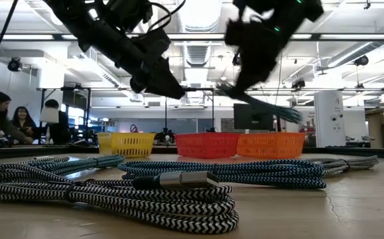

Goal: Pick & Place USB Port
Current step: Put the top black blue USB cable into the red bin

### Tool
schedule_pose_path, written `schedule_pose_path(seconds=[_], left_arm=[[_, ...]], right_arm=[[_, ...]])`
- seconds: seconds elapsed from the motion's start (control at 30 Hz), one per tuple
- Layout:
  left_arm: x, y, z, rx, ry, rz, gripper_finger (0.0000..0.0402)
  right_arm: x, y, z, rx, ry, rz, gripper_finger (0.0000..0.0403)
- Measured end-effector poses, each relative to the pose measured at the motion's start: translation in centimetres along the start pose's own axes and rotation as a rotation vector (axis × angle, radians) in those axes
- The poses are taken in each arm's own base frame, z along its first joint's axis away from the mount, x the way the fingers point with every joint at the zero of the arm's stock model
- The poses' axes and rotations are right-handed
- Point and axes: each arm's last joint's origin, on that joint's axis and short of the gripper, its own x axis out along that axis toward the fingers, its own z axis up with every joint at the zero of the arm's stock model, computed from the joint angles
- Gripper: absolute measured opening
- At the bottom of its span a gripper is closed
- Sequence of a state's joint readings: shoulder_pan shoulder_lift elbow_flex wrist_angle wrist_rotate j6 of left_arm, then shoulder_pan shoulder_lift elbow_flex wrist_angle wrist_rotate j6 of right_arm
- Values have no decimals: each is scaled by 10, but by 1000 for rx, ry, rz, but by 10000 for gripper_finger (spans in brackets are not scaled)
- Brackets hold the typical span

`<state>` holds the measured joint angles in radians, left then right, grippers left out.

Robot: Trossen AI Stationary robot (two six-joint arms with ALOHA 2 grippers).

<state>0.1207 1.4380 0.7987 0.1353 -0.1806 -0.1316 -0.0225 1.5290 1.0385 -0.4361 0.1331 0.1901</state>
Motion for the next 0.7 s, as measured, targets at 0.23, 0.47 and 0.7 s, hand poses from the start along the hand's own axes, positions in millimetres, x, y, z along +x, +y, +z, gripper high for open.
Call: schedule_pose_path(seconds=[0.23, 0.47, 0.7], left_arm=[[-1, -1, 5, -9, -37, -10, 139], [-9, -2, 7, -8, -40, -18, 116], [-10, -1, 4, -1, -3, -14, 105]], right_arm=[[-14, -41, 49, 27, -187, -110, 49], [7, -85, 66, 93, -395, -24, 47], [55, -113, 54, 122, -335, -63, 46]])
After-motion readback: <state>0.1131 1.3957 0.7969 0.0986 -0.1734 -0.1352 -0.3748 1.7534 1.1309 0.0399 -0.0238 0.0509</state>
